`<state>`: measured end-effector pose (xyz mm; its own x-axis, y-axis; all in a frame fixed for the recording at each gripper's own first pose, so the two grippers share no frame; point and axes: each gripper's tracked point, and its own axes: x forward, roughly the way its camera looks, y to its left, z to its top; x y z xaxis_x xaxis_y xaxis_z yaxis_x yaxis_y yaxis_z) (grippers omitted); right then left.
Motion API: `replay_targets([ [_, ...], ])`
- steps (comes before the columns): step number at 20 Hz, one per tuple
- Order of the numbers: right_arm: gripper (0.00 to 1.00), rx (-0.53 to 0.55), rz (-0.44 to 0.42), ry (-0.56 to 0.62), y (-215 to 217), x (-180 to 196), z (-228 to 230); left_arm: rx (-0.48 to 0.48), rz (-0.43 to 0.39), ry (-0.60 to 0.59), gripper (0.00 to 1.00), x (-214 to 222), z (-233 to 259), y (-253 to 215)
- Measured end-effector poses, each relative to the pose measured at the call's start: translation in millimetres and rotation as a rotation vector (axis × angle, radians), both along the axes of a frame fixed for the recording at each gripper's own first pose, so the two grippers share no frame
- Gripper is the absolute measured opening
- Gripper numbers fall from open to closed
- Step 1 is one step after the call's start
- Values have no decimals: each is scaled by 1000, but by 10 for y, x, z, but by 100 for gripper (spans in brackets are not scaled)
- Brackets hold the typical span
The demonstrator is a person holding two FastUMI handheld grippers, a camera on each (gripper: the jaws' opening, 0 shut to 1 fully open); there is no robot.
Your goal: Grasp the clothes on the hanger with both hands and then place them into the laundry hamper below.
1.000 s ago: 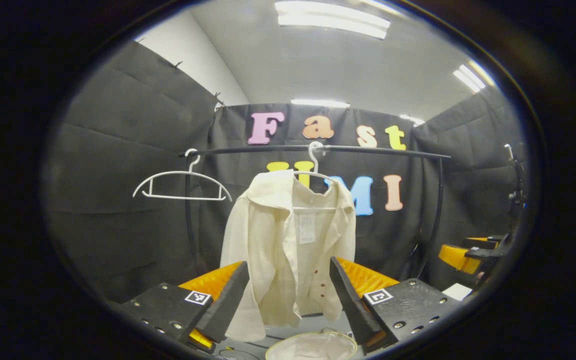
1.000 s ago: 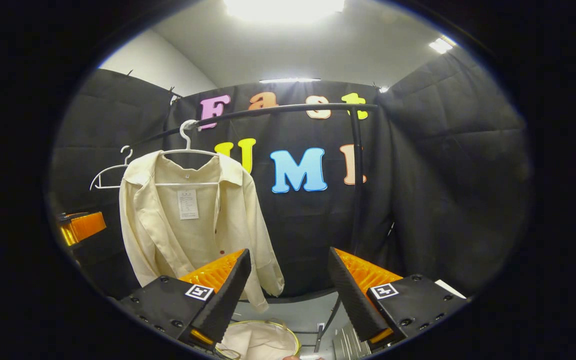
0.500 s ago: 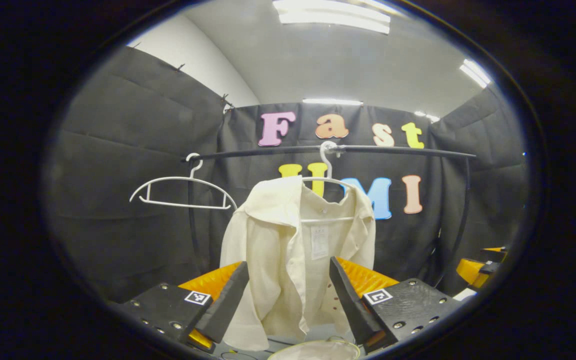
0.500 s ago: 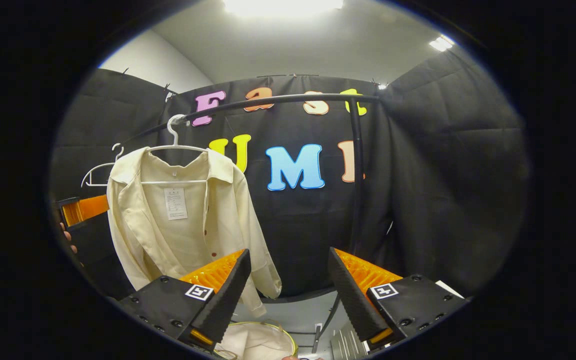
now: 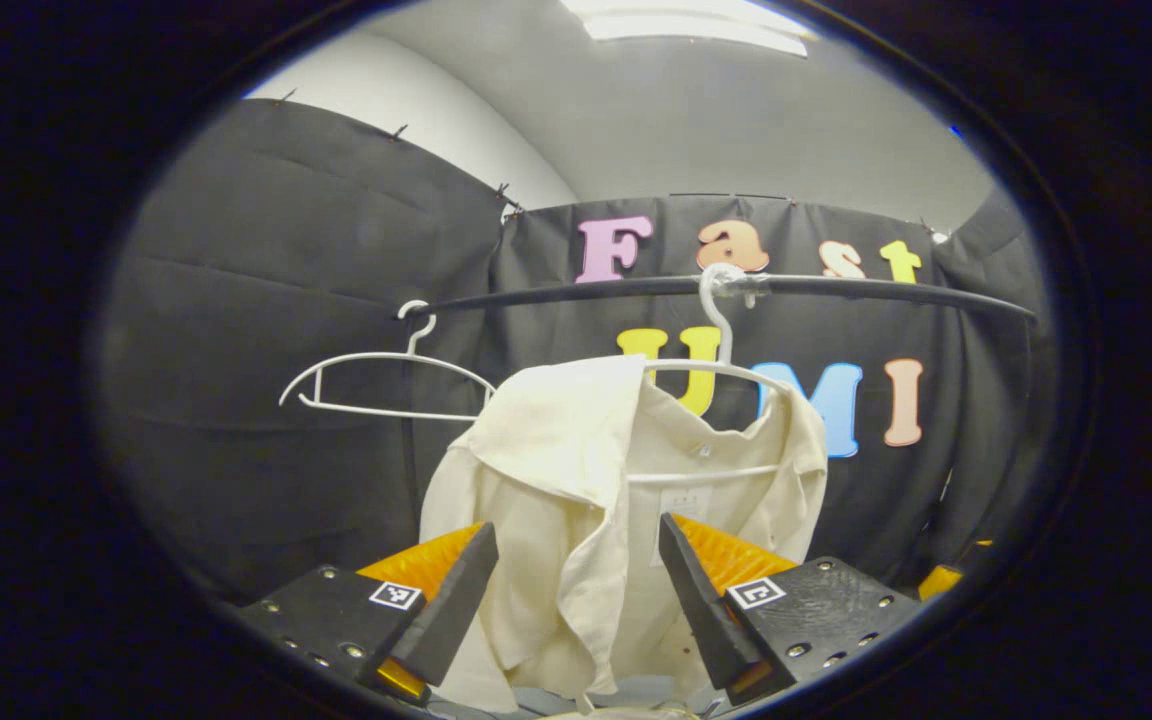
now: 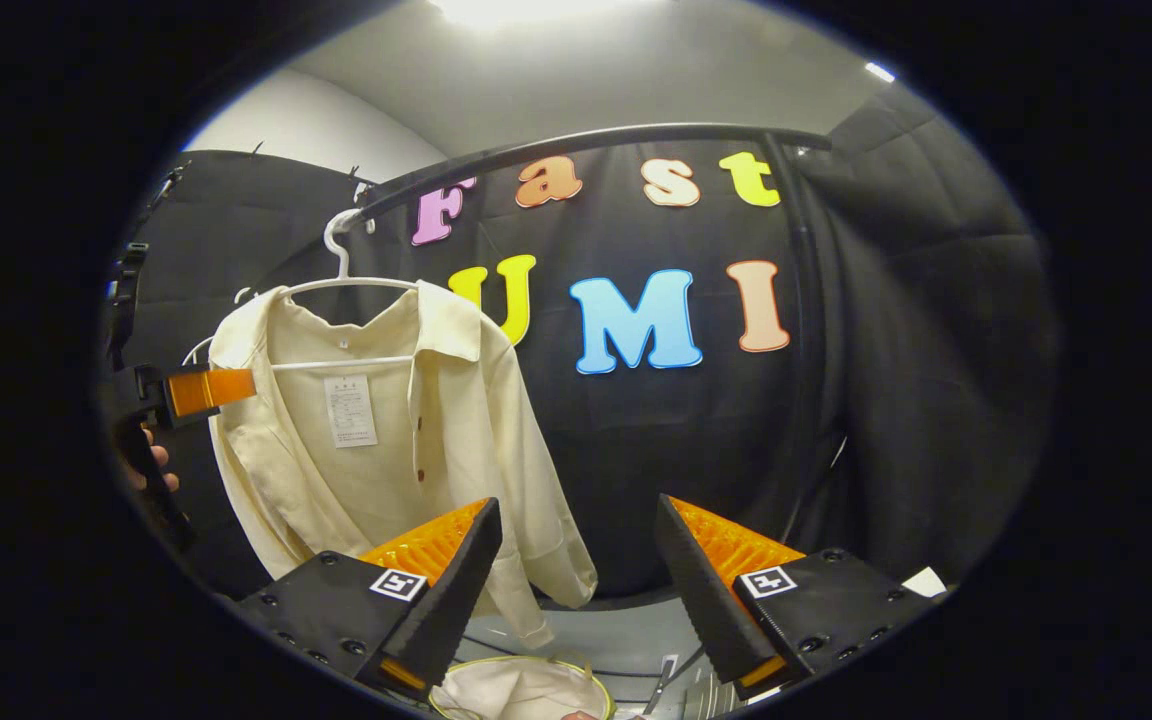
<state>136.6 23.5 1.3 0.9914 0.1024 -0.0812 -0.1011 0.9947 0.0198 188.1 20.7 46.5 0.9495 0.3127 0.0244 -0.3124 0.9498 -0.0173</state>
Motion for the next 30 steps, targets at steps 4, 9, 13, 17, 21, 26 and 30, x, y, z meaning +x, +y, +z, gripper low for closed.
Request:
replay_targets([
  [4, 98, -14, 78, 4, 111, 295, -56, 90, 165, 12, 94, 265, -5, 204],
  [9, 98, 2, 160, 49, 236, 606, -218, 94, 272, 27, 94, 471, -111, 361],
  [13, 98, -19, 223, 52, 295, 728, -311, 129, 343, 38, 94, 510, -107, 488],
  [17, 98, -8, 279, 92, 353, 793, -424, 157, 383, 38, 45, 464, -64, 564],
  [21, 98, -10, 318, 72, 417, 866, -399, 111, 314, 19, 7, 408, -46, 459],
  [26, 93, -3, 398, 72, 678, 770, -397, 79, 248, 44, 2, 301, -33, 405],
  [30, 93, 20, 440, 58, 969, 720, -254, 11, 222, 20, 4, 283, -12, 412],
])
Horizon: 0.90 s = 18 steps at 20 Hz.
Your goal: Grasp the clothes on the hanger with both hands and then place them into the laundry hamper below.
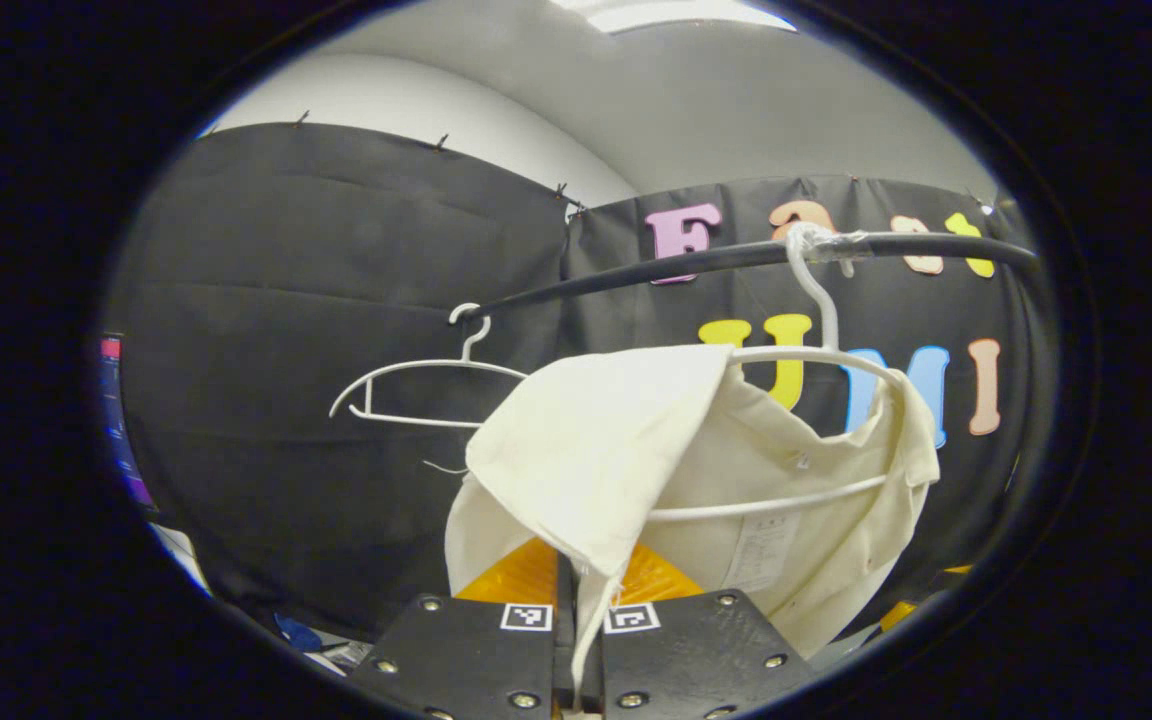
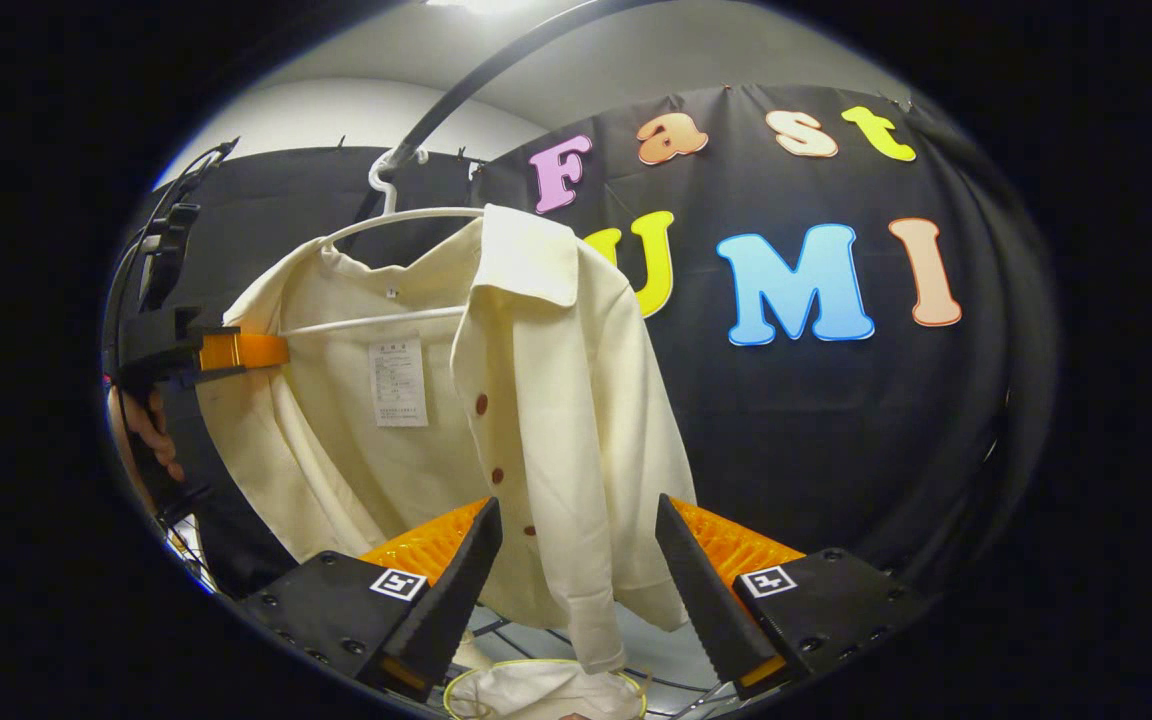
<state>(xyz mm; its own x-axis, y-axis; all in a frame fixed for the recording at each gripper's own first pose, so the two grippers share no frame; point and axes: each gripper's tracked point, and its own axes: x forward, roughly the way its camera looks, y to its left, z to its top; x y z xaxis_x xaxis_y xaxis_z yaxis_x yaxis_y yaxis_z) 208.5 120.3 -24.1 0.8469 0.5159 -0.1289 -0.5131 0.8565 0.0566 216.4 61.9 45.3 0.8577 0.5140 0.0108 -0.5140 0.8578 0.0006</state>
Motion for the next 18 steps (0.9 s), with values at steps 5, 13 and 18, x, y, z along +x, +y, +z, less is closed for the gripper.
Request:
replay_targets([
  [5, 98, 38, 43, -47, 455, -117, 382, -47, -70, -3, 4, -106, 50, -26],
  [13, 98, 12, -18, -121, 883, -41, 668, -75, -235, 10, 5, -185, 125, -90],
  [18, 98, -50, -124, -166, 911, 210, 661, -100, -281, 0, 5, -158, 107, -116],
])
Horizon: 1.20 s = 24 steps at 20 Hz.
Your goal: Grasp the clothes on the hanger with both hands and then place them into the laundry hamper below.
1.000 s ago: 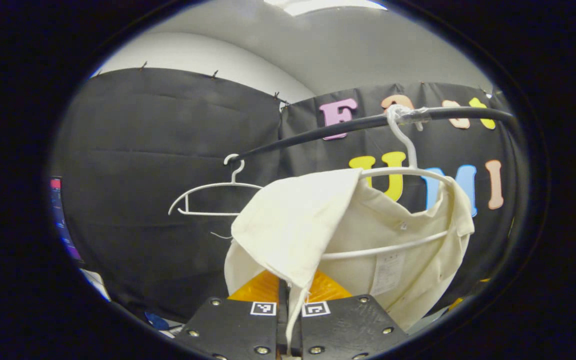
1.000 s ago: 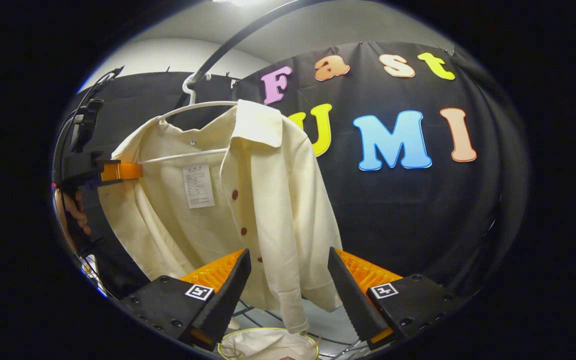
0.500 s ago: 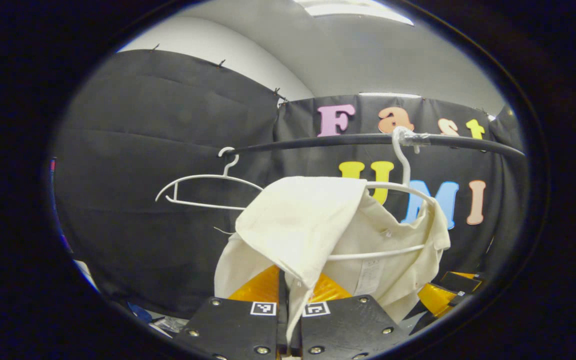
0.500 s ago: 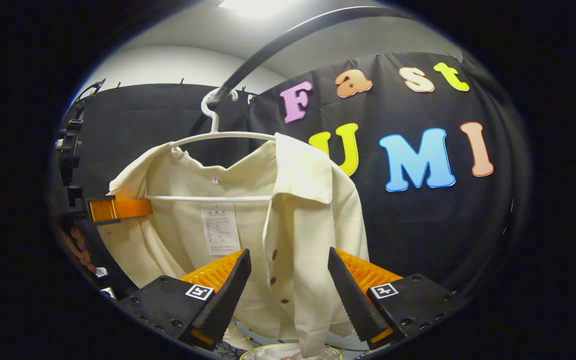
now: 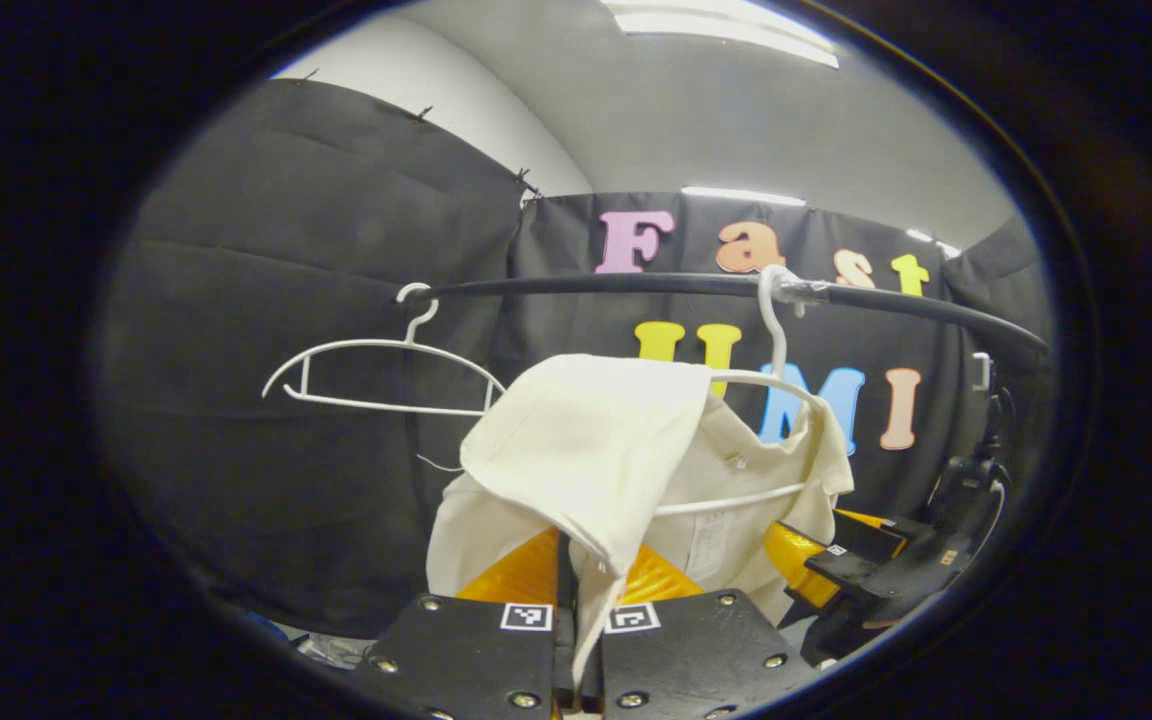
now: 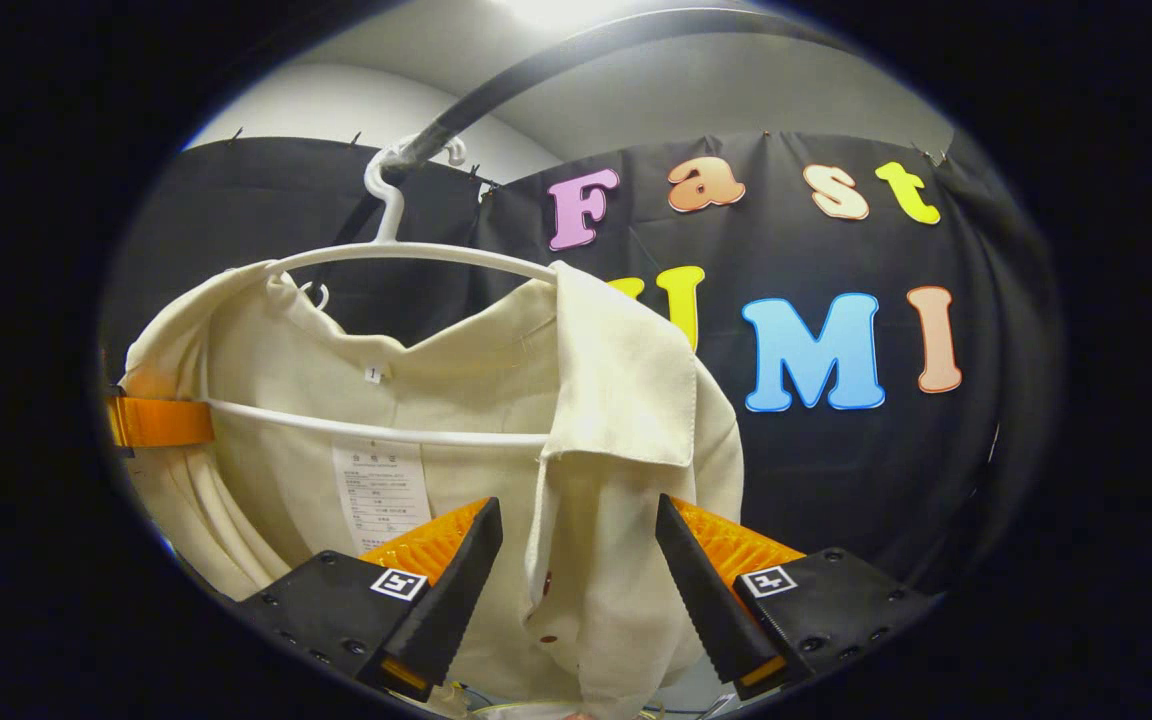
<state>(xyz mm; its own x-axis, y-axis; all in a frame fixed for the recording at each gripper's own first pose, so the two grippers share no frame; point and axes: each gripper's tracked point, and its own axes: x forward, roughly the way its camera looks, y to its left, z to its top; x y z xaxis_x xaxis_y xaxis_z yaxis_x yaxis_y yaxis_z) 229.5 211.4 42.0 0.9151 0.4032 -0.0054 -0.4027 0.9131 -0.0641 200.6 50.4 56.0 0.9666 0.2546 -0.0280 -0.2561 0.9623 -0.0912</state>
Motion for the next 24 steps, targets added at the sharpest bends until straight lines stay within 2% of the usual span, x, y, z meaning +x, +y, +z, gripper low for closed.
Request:
replay_targets([
  [3, 97, -26, -64, -39, -110, 169, 29, 13, -23, 6, 4, -4, -6, -18],
  [7, 96, -74, -81, -82, -76, 336, 59, 29, -40, 16, 4, -23, -17, -30],
  [8, 84, -88, -85, -89, -82, 364, 60, 29, -42, 17, 4, -26, -21, -29],
  [9, 80, -95, -75, -94, -61, 363, 52, 28, -45, 17, 3, -29, -25, -17],
  [10, 82, -105, -62, -95, -11, 376, 36, 28, -44, 17, 4, -29, -23, -1],
  [11, 79, -116, -80, -103, -48, 388, 26, 29, -41, 17, 4, -25, -25, 5],
  [14, 19, -105, -56, -109, -82, 418, 46, 26, -39, 9, 5, -13, 2, 13],
  [17, 3, -83, 26, -94, -24, 381, 40, 34, -46, 11, 5, -9, -2, 18],
  [22, 4, -71, -7, -113, -239, 390, 178, 114, -111, 33, 3, -32, 71, 14],
  [24, 4, -83, -35, -134, -348, 418, 253, 93, -148, 21, 3, -60, 115, -20],
])
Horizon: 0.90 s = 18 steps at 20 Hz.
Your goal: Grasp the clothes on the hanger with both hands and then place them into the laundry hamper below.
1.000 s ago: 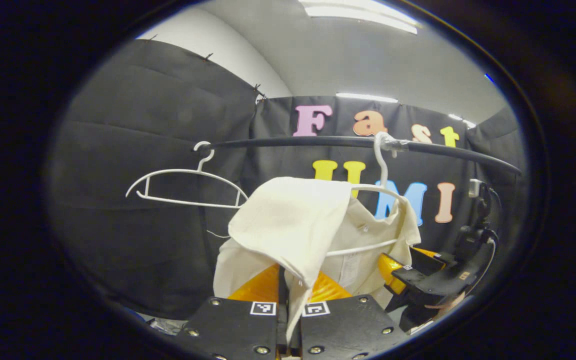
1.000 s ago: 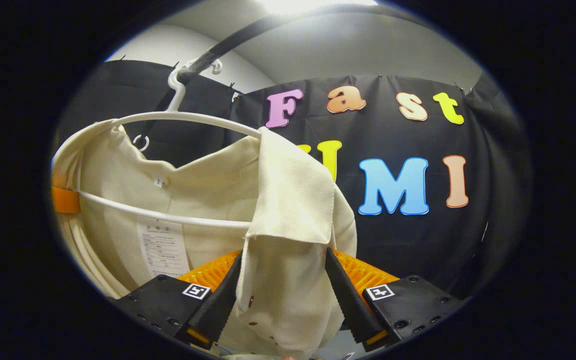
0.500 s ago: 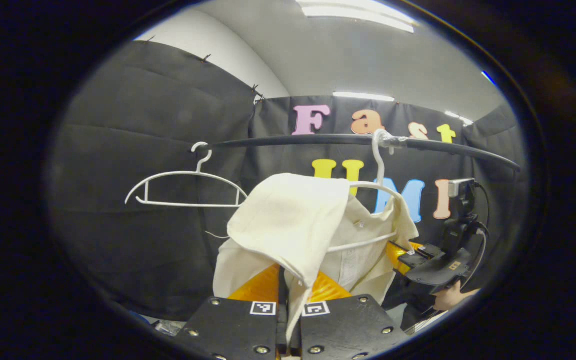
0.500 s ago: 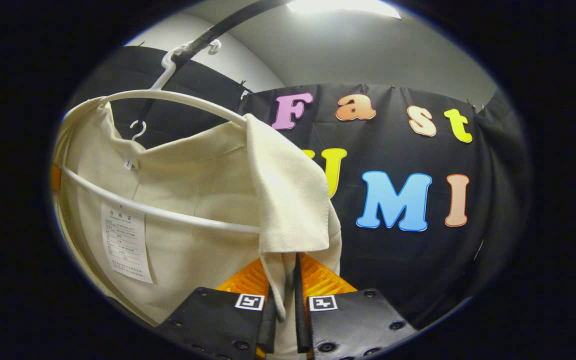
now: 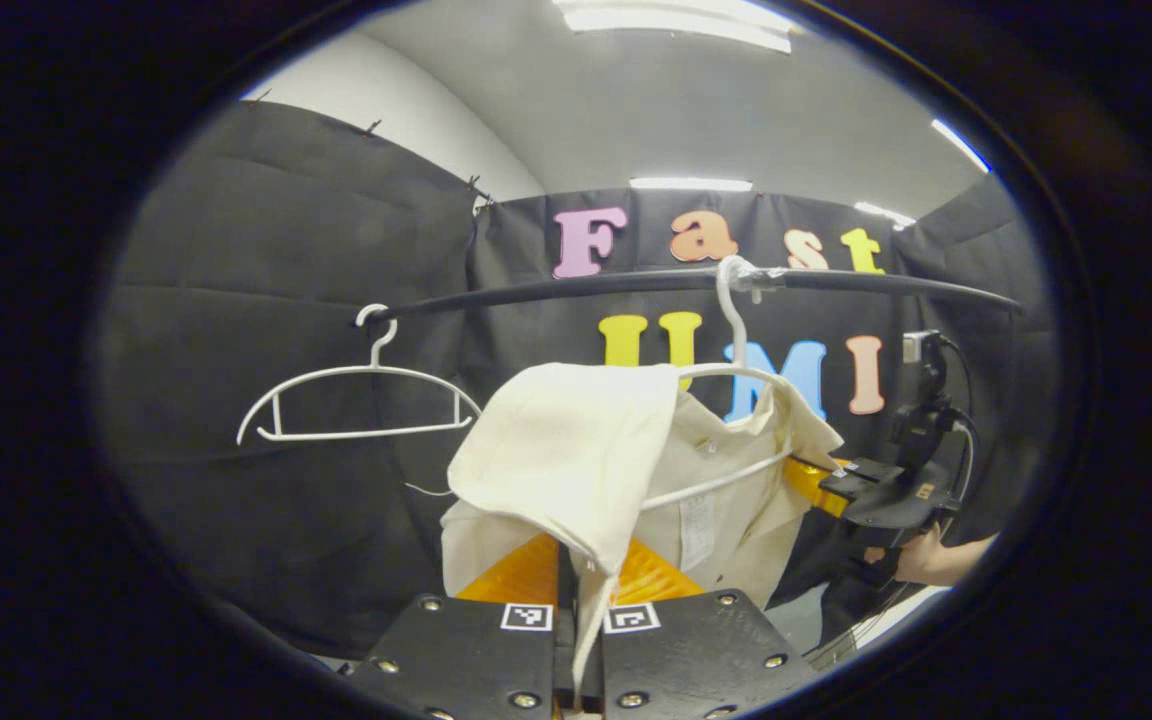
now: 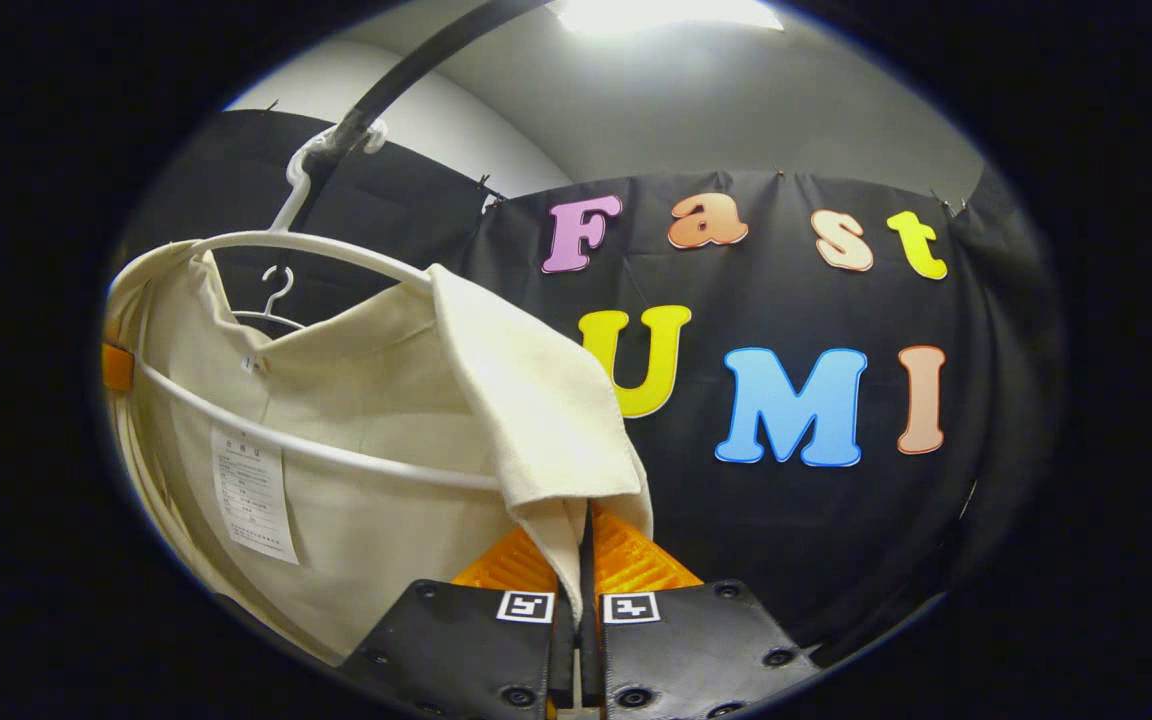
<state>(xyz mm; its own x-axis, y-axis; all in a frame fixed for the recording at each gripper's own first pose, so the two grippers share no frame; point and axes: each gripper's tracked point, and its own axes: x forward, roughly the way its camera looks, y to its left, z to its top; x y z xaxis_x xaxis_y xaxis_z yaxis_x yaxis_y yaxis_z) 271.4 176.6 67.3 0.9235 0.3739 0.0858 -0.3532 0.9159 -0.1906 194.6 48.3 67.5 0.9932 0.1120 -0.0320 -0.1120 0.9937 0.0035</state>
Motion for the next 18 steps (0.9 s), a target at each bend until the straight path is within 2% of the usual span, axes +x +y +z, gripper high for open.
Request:
replay_targets([
  [4, 4, 0, -36, -40, -146, 41, 123, -59, -16, -4, 3, -16, 31, 100],
  [6, 4, -10, -59, -68, -215, 72, 211, -84, -2, -56, 5, -85, 199, 175],
  [9, 4, -11, -109, -129, -367, 135, 377, -58, 16, -73, 2, -148, 331, 294],
  [11, 4, -4, -133, -146, -445, 200, 443, -77, -5, -79, 2, -153, 372, 275],
  [13, 4, 5, -145, -143, -482, 291, 444, -96, -60, -43, 2, -146, 324, 241],
  [15, 4, 6, -152, -134, -516, 327, 423, -60, -84, -32, 2, -212, 411, 250],
  [16, 2, 8, -157, -138, -532, 347, 449, -37, -120, -31, 2, -251, 488, 208],
  [18, 4, -6, -173, -161, -567, 365, 472, 50, -167, 5, 3, -339, 578, 179],
])
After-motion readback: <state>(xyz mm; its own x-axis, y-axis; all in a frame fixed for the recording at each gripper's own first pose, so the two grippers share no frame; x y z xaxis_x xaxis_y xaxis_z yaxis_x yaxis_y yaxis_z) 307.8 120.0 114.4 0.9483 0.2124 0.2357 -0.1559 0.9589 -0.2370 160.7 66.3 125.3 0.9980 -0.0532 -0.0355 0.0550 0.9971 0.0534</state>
